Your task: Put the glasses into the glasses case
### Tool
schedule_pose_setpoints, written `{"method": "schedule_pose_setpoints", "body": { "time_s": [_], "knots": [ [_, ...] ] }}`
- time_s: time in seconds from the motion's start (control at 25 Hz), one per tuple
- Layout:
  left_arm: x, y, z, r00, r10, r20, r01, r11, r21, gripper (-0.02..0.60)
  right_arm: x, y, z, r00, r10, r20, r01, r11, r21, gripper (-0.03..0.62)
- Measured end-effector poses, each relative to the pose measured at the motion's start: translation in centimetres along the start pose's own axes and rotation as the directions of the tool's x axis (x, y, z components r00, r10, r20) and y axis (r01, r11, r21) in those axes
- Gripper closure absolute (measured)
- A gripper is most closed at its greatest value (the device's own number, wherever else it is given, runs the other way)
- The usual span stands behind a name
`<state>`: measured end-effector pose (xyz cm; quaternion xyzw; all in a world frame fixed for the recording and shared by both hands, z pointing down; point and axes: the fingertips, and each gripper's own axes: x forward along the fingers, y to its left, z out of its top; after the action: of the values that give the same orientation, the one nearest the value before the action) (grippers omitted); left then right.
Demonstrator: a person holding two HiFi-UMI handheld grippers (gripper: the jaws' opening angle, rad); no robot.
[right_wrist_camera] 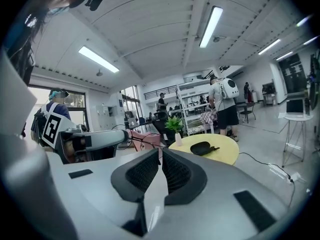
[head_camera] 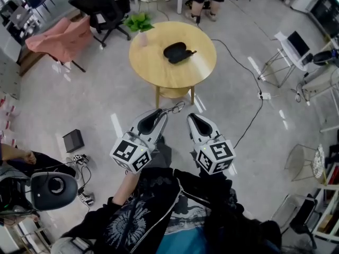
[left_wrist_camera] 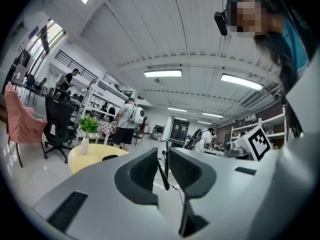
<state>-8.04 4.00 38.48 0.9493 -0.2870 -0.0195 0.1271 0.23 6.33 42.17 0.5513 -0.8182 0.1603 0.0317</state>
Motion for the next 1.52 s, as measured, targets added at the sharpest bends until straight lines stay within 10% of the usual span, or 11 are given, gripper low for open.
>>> {"method": "schedule_pose_setpoints", "body": {
  "time_s": [0.88,1.52],
  "knots": [
    [14.5,19.2,4.0,0.997,-0.064,-0.032,0.061,0.995,-0.081,0.506,19.9,-9.7,5.8,0.994,-0.090,-0.057,0.091,0.996,0.018,0.545],
    [25.1,23.6,4.6,0.993,0.116,-0.004,-0.115,0.985,-0.132,0.506,26.8,-20.9,9.6,0.993,0.062,-0.103,-0.064,0.998,-0.021,0.545]
  ]
}}
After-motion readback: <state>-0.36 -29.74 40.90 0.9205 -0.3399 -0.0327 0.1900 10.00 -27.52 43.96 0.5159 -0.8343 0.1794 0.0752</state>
